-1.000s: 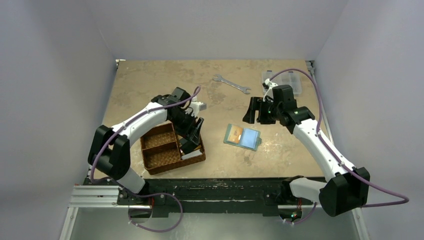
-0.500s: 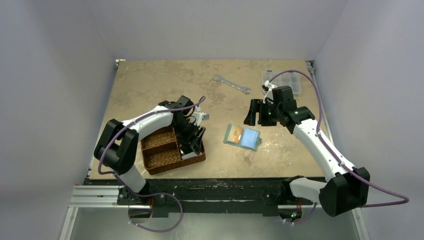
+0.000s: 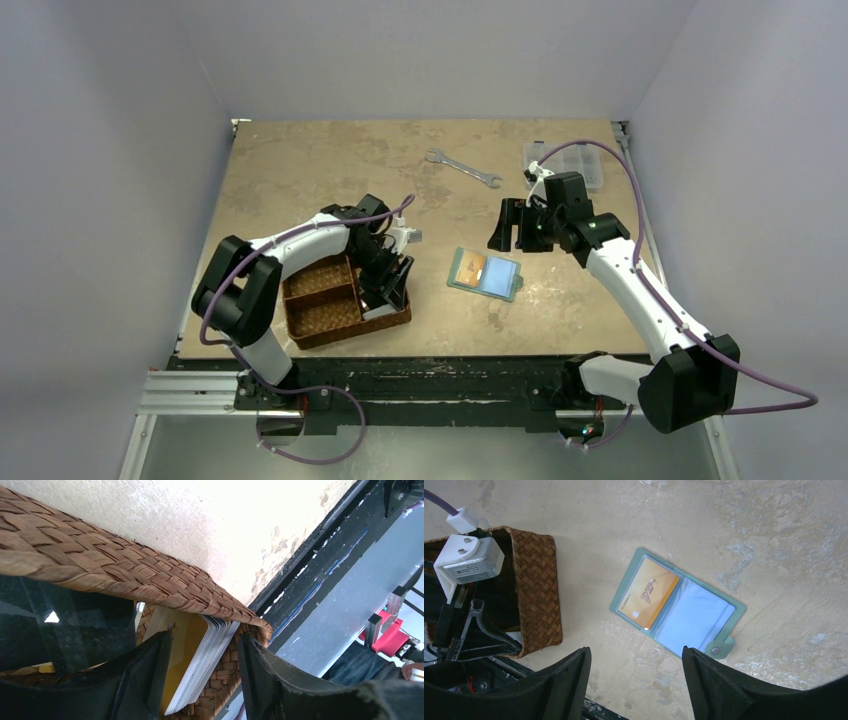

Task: Put the credit cards into the card holder
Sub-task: Pick up the credit card from the storage box.

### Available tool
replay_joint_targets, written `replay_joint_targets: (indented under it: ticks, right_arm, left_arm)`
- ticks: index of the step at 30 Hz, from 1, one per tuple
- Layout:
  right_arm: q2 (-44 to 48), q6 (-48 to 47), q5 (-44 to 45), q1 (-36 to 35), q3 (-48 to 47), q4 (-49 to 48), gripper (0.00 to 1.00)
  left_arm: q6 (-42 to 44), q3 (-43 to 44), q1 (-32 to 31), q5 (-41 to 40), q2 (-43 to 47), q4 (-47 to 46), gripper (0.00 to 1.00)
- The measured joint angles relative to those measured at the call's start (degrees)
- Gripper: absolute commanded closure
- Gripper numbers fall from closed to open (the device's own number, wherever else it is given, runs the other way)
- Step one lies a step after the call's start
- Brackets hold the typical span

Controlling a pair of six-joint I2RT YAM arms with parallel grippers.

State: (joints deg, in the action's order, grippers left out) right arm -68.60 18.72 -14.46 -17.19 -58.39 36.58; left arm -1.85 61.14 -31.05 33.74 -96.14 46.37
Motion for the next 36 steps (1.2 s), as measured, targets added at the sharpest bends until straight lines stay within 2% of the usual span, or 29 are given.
replay_joint_targets:
  ticks: [10, 25, 34, 36]
  right_arm:
    - [0.0, 0.0, -0.02, 0.0, 0.0, 0.0, 0.26]
    - [0.0, 0.0, -0.02, 0.0, 0.0, 0.0, 0.27]
    - [0.02, 0.0, -0.04, 0.0, 0.0, 0.0, 0.27]
    - [0.02, 0.0, -0.04, 0.0, 0.0, 0.0, 0.27]
  left_arm:
    - [-0.02, -0.63, -0.07, 1.95, 0.04, -0.07, 0.67]
    - [0.0, -0.61, -0.11, 1.97, 1.33, 0.26, 0.81]
    - [0.13, 1.55, -0.11, -2.25, 3.72, 2.62, 1.0]
    - [0.13, 2.36, -0.11, -4.09, 4.5, 2.8, 1.0]
